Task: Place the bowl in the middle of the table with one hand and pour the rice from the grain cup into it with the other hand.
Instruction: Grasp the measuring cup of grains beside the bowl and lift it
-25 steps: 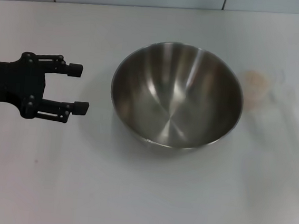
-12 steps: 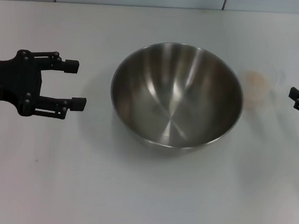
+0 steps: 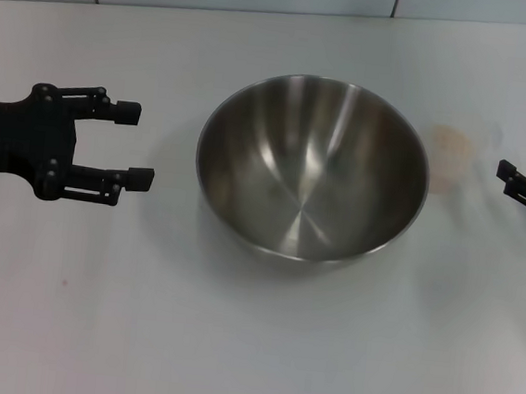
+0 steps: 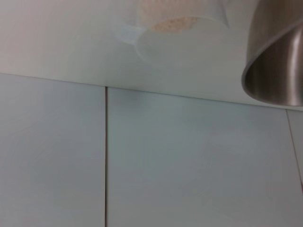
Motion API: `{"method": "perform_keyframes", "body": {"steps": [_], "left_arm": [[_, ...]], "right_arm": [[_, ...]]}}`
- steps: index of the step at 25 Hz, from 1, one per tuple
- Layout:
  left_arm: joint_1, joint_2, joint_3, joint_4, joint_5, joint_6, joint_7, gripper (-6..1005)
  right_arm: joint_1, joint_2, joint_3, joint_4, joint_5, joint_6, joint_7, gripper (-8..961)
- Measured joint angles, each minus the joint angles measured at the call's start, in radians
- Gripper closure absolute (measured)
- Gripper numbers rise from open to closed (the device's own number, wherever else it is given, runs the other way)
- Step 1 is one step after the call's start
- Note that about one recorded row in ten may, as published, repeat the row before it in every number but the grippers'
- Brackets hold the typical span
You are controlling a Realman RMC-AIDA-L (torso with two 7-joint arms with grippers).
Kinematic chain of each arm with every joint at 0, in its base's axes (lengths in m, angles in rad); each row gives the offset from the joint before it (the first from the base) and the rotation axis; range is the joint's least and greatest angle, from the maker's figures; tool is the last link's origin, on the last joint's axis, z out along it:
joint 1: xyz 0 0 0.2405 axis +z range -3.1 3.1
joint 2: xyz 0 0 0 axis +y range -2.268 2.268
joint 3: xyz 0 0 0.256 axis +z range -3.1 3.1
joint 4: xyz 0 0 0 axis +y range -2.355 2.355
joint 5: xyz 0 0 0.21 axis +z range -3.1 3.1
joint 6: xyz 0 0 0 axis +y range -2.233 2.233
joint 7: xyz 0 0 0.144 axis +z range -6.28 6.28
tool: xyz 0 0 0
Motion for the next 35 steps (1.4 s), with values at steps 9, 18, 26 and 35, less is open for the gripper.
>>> {"method": "perform_keyframes", "body": {"steps": [9,18,26,35], "left_arm": [[-0.002,0.001,0.000,0.001,0.002,-0.004,0.001,157],[-0.002,0.002,0.000,0.002,0.003,-0.006,0.002,157],[-0.002,0.006,0.000,0.003,0.003,-0.009,0.009,157],[-0.003,0.009,0.002,0.004,0.003,-0.021,0.022,157]], "right_arm": [[0.034,0.001,0.000,0.022,0.000,0.024,-0.015,169],[0.059,0.001,0.008,0.030,0.007,0.060,-0.016,169],[0.091,0.001,0.009,0.053,0.008,0.084,-0.018,168],[0.110,0.001,0.011,0.053,0.013,0.106,-0.018,168]]}}
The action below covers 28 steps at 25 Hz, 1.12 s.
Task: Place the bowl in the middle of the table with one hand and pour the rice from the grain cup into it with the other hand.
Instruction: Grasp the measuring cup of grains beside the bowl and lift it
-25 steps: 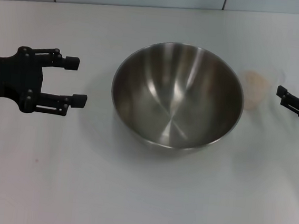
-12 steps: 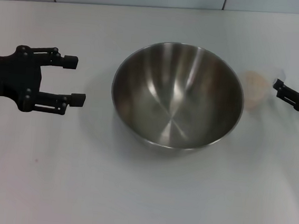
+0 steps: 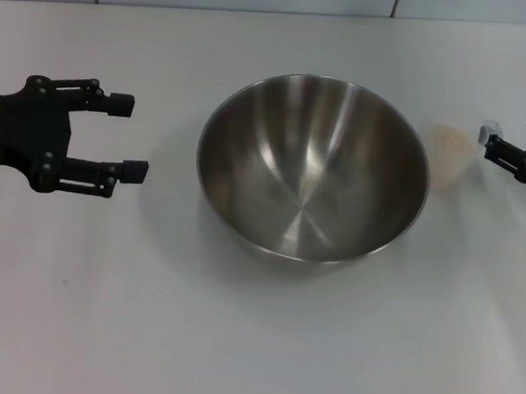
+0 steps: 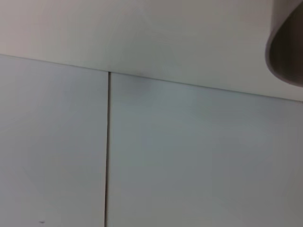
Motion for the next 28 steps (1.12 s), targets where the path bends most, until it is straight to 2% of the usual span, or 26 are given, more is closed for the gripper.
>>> {"method": "perform_keyframes", "body": {"steps": [17,22,28], "left_arm": [[-0.010,0.001,0.004,0.003,0.016,-0.026,0.008,157],[-0.016,-0.004,0.000,0.009,0.037,-0.028,0.008,157],[-0.018,-0.005,0.000,0.009,0.038,-0.030,0.008,157]], "right_arm": [[0.026,0.001,-0.009,0.019,0.000,0.016,-0.034,169],[0.032,0.002,-0.005,0.025,0.000,0.015,-0.051,250],[0.035,0.003,-0.006,0.025,0.000,0.015,-0.051,440]]}}
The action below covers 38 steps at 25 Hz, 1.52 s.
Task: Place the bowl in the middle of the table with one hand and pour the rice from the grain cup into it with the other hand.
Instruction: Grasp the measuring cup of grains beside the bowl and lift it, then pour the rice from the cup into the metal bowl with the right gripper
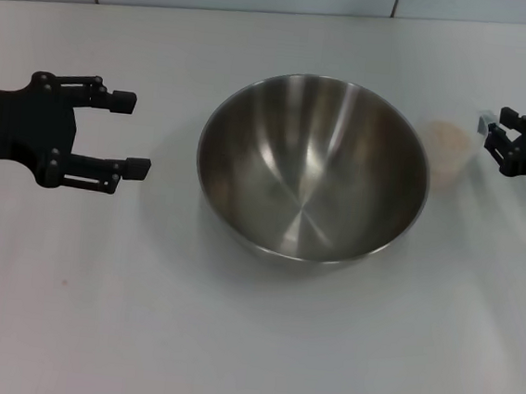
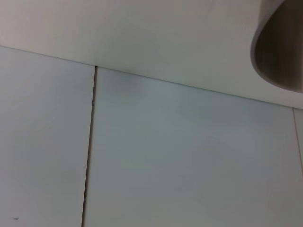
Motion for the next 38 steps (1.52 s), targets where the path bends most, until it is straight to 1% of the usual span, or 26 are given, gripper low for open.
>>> {"method": "perform_keyframes", "body": {"steps": [1,6,11,16,23,24,25,29,30,32,34,38], "left_arm": [[0.000,0.000,0.000,0.000,0.000,-0.001,0.000,157],[-0.001,-0.002,0.000,0.000,0.002,-0.005,0.000,157],[-0.002,-0.002,0.000,0.000,0.002,-0.005,0.000,157],[-0.004,-0.003,0.000,0.000,0.002,-0.005,0.000,157],[-0.005,-0.003,-0.002,0.000,0.002,-0.007,0.000,157],[-0.005,-0.003,-0.002,0.000,0.002,-0.007,-0.001,157],[-0.005,-0.003,-0.002,0.000,0.002,-0.007,-0.001,157],[-0.006,-0.004,-0.002,0.000,0.002,-0.007,-0.006,157],[-0.004,-0.004,-0.002,0.000,0.002,-0.007,-0.007,157],[-0.002,-0.004,-0.001,0.000,0.002,-0.007,-0.008,157],[0.002,-0.008,-0.001,0.000,0.002,-0.007,-0.009,157],[0.006,-0.014,-0.001,0.000,0.002,-0.007,-0.010,157]], "right_arm": [[0.000,0.000,0.000,0.000,0.000,0.000,0.000,472],[0.003,-0.001,-0.003,0.000,0.000,0.000,0.000,712],[0.005,-0.001,-0.003,0.000,0.000,0.000,-0.009,904],[0.004,-0.001,-0.003,0.000,0.000,-0.001,-0.010,937],[0.000,-0.001,0.003,-0.026,0.001,-0.020,-0.012,937],[-0.004,-0.001,0.000,-0.057,0.007,-0.049,-0.016,937],[-0.004,-0.001,0.000,-0.057,0.007,-0.049,-0.016,937],[-0.014,0.000,0.006,-0.138,0.013,-0.165,-0.070,937],[-0.014,0.000,0.006,-0.138,0.013,-0.165,-0.070,937],[-0.017,-0.001,-0.002,-0.183,0.011,-0.210,-0.089,937],[-0.019,-0.001,-0.006,-0.230,0.006,-0.268,-0.151,937],[-0.023,0.002,-0.015,-0.267,0.007,-0.303,-0.215,937]]}}
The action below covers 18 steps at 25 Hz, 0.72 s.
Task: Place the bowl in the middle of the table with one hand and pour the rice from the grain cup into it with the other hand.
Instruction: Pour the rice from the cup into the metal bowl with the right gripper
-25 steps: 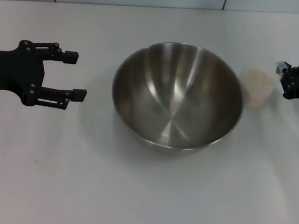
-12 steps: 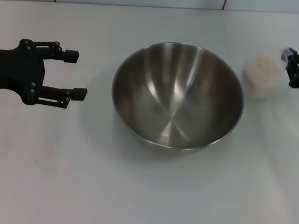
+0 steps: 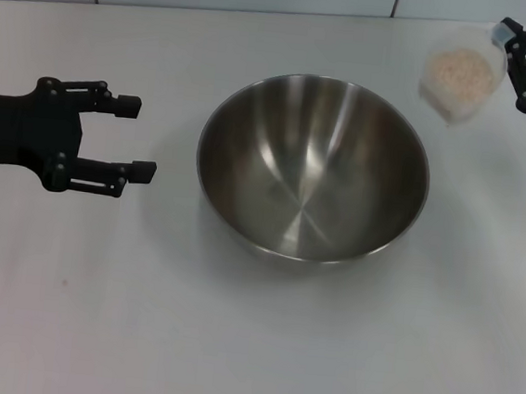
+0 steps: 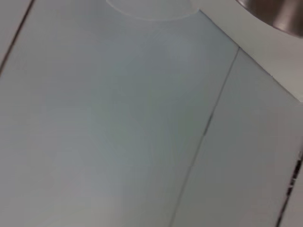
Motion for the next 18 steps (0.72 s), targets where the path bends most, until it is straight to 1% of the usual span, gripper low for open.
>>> {"method": "perform_keyframes", "body": {"steps": [1,2,6,8,10,11,13,15,16,17,18], "left_arm": [[0.003,-0.002,0.000,0.000,0.000,0.000,-0.001,157],[0.003,-0.002,0.000,0.000,0.000,0.000,-0.001,157],[0.005,-0.006,-0.009,0.000,-0.001,0.000,-0.002,157],[0.005,-0.007,-0.010,0.000,-0.003,0.000,-0.003,157],[0.005,-0.007,-0.011,0.000,-0.006,0.000,-0.004,157],[0.005,-0.007,-0.012,0.000,-0.007,0.000,-0.004,157],[0.005,-0.008,-0.014,0.000,-0.007,0.000,-0.004,157],[0.005,-0.008,-0.014,0.000,-0.007,0.000,-0.004,157],[0.005,-0.013,-0.029,0.000,-0.007,-0.001,-0.004,157],[0.005,-0.013,-0.029,0.000,-0.007,-0.001,-0.004,157],[0.004,-0.016,-0.043,0.000,-0.004,-0.001,-0.004,157]], "right_arm": [[-0.003,0.000,-0.027,-0.027,-0.001,-0.001,-0.022,937],[-0.003,0.000,-0.027,-0.027,-0.001,-0.001,-0.022,937],[-0.008,0.000,-0.102,-0.080,-0.001,0.015,-0.100,937],[-0.008,0.001,-0.114,-0.087,0.001,0.019,-0.112,937],[-0.008,0.001,-0.146,-0.106,0.001,0.037,-0.139,937],[-0.010,0.001,-0.187,-0.127,0.001,0.056,-0.182,937],[-0.012,0.001,-0.206,-0.136,0.001,0.065,-0.208,936],[-0.018,0.003,-0.249,-0.150,0.007,0.073,-0.294,936],[-0.025,0.005,-0.292,-0.156,0.033,0.076,-0.400,936],[-0.025,0.005,-0.292,-0.156,0.033,0.076,-0.400,936],[-0.029,0.005,-0.317,-0.155,0.067,0.077,-0.466,936]]}}
